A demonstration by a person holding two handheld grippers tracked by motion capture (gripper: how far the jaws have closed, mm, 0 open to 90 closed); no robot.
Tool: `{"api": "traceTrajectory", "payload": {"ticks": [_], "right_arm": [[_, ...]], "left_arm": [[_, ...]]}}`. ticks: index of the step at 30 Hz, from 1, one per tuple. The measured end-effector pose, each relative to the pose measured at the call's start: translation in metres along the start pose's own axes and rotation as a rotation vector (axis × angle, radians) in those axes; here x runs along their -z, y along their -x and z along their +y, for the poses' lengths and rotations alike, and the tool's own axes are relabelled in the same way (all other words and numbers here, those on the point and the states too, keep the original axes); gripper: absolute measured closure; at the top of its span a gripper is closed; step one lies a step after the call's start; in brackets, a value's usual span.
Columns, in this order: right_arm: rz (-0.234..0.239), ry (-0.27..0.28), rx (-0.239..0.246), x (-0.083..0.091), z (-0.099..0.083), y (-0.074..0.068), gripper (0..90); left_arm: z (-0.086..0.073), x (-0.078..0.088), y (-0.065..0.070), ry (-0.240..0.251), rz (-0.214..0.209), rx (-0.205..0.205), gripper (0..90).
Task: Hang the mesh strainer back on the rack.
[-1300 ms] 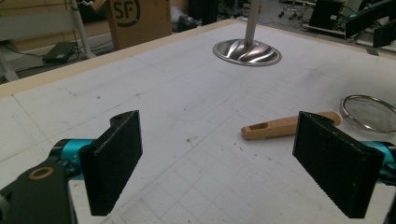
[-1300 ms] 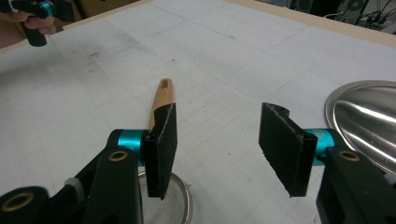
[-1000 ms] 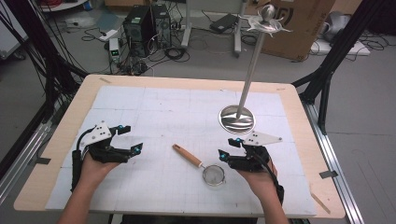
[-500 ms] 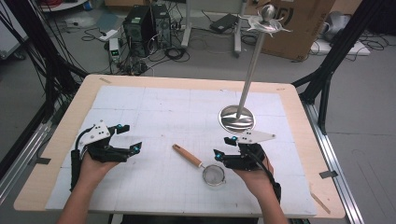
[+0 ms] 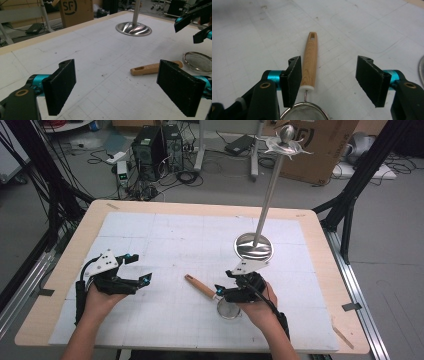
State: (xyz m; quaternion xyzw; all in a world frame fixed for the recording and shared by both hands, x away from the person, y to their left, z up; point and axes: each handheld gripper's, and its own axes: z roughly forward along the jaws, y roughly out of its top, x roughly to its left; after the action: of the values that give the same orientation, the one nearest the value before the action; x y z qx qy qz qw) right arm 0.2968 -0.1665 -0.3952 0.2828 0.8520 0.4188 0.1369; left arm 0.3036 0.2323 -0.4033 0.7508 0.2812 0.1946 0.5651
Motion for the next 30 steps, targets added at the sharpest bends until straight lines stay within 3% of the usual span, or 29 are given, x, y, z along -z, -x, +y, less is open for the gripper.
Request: {"api": "traceTrajectory", "payload": {"ticks": [7, 12, 16, 18, 20, 30], "right_arm": [[0.001, -0.067, 0.008, -0.018, -0.001, -0.005, 38.0], [0.027, -0.109, 0.020, -0.029, -0.002, -0.008, 42.4], [0.044, -0.176, 0.016, -0.040, -0.004, -0.011, 50.3], [0.073, -0.211, 0.011, -0.045, -0.006, -0.011, 61.4], [0.092, -0.238, 0.013, -0.047, -0.007, -0.013, 65.4], [0.084, -0.260, 0.006, -0.043, -0.007, -0.014, 67.3]], "left_arm": [[-0.001, -0.001, 0.000, -0.004, -0.001, 0.001, 16.3], [-0.001, -0.002, 0.000, -0.007, -0.001, 0.000, 16.3], [-0.001, -0.002, 0.000, -0.008, -0.001, 0.001, 16.3], [-0.001, -0.002, -0.001, -0.009, 0.000, -0.002, 16.3], [-0.002, -0.002, -0.001, -0.011, -0.001, 0.000, 16.3], [-0.002, -0.002, -0.001, -0.015, 0.001, -0.003, 16.3]]}}
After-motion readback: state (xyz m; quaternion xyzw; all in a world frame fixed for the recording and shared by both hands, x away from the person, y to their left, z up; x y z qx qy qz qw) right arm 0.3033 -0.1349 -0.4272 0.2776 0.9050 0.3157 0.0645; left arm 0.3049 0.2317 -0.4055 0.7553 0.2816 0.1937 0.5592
